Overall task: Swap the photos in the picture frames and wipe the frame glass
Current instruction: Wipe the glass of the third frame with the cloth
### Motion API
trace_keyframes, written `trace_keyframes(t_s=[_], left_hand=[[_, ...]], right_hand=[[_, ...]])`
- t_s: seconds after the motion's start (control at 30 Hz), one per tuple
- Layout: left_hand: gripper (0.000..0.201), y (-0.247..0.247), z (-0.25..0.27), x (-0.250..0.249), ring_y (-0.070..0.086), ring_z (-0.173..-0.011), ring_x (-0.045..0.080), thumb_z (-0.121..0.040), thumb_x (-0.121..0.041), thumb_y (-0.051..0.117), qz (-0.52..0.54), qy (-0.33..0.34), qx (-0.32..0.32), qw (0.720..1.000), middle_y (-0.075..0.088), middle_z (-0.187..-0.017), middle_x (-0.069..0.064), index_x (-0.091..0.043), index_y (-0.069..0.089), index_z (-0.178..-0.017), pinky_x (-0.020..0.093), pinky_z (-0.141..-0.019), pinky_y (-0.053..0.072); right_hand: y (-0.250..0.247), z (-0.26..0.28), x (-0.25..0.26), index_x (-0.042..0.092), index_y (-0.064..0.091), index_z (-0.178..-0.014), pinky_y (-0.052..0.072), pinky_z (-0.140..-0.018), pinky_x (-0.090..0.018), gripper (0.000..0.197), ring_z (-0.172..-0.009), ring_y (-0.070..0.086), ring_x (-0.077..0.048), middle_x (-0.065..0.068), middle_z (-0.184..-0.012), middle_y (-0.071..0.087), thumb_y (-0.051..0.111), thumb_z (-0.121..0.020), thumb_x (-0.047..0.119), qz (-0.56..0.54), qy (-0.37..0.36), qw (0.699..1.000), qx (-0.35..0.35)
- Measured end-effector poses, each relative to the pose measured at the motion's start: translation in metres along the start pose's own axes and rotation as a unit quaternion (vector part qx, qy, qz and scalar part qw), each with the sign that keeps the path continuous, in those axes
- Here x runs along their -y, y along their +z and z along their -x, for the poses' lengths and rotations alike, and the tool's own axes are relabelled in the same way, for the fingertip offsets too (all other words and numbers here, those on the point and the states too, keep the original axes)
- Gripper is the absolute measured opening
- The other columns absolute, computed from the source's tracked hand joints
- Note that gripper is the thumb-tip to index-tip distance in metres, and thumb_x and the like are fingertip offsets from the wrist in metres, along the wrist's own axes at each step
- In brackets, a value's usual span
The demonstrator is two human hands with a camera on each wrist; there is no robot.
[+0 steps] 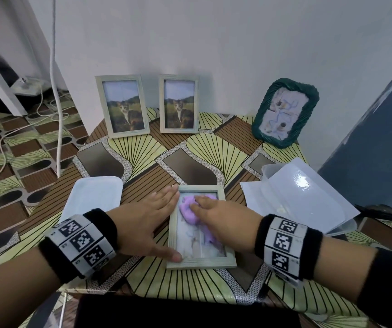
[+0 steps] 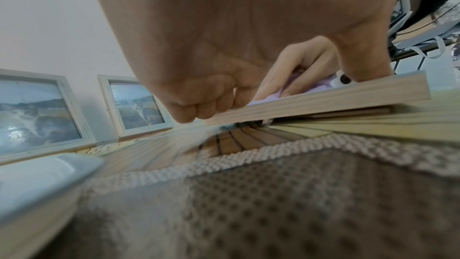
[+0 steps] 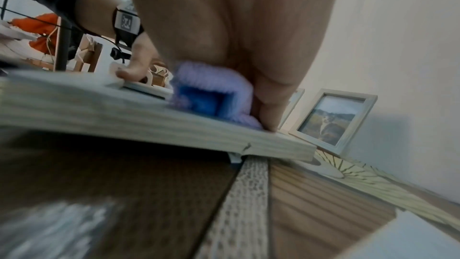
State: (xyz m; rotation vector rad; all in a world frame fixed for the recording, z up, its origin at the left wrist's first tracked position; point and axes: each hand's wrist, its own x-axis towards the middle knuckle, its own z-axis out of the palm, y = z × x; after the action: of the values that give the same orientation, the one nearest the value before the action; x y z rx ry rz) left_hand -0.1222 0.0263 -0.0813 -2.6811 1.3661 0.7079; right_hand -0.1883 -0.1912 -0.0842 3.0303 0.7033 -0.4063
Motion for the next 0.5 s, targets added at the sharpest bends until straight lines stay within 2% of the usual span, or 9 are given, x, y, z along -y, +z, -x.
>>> trace_keyframes(t_s=[0.07, 0.17, 0.33, 0.5], left_hand=[[0.131, -0.001, -0.001, 0.0, -0.044, -0.127, -0.006, -0.06, -0.099, 0.034, -0.001, -0.001, 0.006, 1.0, -0.042, -0.149, -0.011, -0.023, -0.03, -0.146, 0.021, -0.108, -0.022], [0.127, -0.002, 0.001, -0.001, -0.046, -0.124, -0.007, -0.063, -0.097, 0.033, -0.005, 0.004, 0.015, 1.0, -0.041, -0.149, -0.008, -0.023, -0.03, -0.144, 0.019, -0.106, -0.024], [0.122, -0.003, 0.003, -0.003, -0.049, -0.117, -0.012, -0.066, -0.094, 0.034, -0.005, 0.004, 0.012, 1.0, -0.042, -0.147, -0.01, -0.024, -0.032, -0.141, 0.014, -0.1, -0.025], [0.124, -0.002, 0.003, -0.004, -0.032, -0.14, 0.004, -0.068, -0.093, 0.029, -0.023, -0.006, 0.008, 1.0, -0.038, -0.152, -0.005, -0.016, -0.027, -0.148, 0.025, -0.12, -0.008]], right_hand=[[-0.005, -0.01, 0.003, 0.007, 0.022, -0.154, 0.031, -0.115, -0.039, 0.085, -0.146, 0.027, -0.03, -0.017, -0.162, 0.019, 0.071, -0.085, 0.016, 0.009, 0.016, 1.0, 0.013], [-0.008, -0.021, 0.01, 0.006, 0.027, -0.152, 0.033, -0.115, -0.039, 0.087, -0.144, 0.031, -0.03, -0.017, -0.159, 0.026, 0.075, -0.08, 0.015, 0.017, 0.009, 1.0, 0.013], [0.003, -0.018, 0.016, 0.005, 0.013, -0.156, 0.013, -0.124, -0.037, 0.083, -0.152, 0.009, -0.026, -0.015, -0.165, 0.006, 0.064, -0.09, 0.013, -0.037, -0.006, 0.999, 0.005], [0.013, 0.008, 0.012, 0.01, 0.016, -0.157, 0.009, -0.125, -0.034, 0.076, -0.153, 0.005, -0.022, -0.011, -0.165, 0.004, 0.057, -0.093, 0.004, -0.064, -0.077, 0.995, -0.003]])
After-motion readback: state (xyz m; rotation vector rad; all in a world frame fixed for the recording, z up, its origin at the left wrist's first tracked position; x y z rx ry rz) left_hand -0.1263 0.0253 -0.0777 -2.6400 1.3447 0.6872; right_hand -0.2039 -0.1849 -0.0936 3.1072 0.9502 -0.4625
